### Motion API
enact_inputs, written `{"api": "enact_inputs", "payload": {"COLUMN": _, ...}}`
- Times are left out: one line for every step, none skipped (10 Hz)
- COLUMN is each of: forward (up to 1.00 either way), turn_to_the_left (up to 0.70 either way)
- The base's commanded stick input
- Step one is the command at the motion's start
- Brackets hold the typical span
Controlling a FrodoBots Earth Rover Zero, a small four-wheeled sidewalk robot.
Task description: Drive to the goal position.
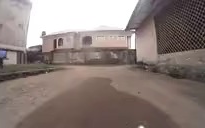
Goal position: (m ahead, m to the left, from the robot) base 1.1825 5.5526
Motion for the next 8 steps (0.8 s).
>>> {"api": "enact_inputs", "payload": {"forward": 0.3, "turn_to_the_left": 0.0}}
{"api": "enact_inputs", "payload": {"forward": 0.3, "turn_to_the_left": 0.0}}
{"api": "enact_inputs", "payload": {"forward": 0.3, "turn_to_the_left": 0.0}}
{"api": "enact_inputs", "payload": {"forward": 0.3, "turn_to_the_left": 0.0}}
{"api": "enact_inputs", "payload": {"forward": 0.3, "turn_to_the_left": 0.0}}
{"api": "enact_inputs", "payload": {"forward": 0.3, "turn_to_the_left": 0.0}}
{"api": "enact_inputs", "payload": {"forward": 0.3, "turn_to_the_left": 0.0}}
{"api": "enact_inputs", "payload": {"forward": 0.3, "turn_to_the_left": 0.0}}
